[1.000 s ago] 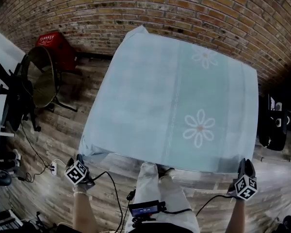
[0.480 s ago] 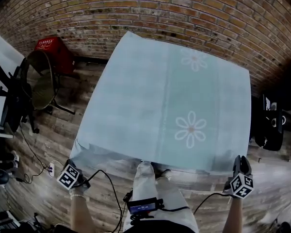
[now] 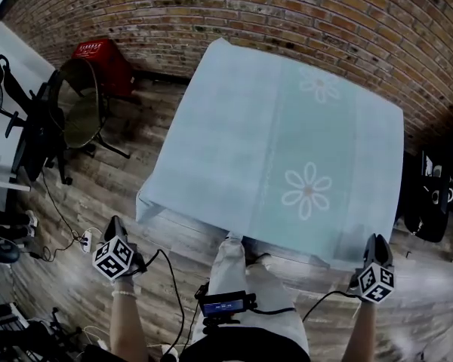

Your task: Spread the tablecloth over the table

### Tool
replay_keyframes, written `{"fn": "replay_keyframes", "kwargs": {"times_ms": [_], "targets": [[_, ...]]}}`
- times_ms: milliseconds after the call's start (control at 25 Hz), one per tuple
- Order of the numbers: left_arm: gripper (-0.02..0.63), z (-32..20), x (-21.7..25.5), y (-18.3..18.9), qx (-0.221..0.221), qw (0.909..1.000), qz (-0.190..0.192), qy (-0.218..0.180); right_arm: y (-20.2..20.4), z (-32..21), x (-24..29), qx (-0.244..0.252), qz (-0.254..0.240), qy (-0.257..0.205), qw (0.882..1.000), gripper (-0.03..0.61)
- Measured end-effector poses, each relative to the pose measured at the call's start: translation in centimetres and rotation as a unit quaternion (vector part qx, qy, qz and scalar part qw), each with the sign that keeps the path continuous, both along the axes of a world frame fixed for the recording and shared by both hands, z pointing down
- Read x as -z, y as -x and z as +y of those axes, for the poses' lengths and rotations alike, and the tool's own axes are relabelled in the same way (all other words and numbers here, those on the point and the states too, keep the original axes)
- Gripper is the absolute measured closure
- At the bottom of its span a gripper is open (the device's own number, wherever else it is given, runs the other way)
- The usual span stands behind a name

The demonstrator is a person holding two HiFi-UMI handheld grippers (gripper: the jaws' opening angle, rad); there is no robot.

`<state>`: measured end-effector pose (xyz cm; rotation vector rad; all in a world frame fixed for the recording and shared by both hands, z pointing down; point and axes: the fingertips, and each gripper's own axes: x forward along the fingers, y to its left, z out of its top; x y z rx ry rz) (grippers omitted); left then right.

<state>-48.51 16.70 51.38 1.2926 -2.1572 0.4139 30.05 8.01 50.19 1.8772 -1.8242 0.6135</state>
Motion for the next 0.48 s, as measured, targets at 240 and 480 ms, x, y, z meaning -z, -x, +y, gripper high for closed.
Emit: {"fn": "replay_keyframes", "kwargs": {"times_ms": [240,480], "targets": [[0.600,-8.7,5.6,-11.9,-0.227,0.9720,-0.023,-0.058,4.1,-1.1,2.8,0.038,-0.007,-0.045,0.998,0.529],[0.600,-13.0,13.4,-24.5,-0.372,0.9187,-0.008,-0.134,8.0,-1.8,8.8,0.084,-0.029,-0.107,0.990,0.540]]}}
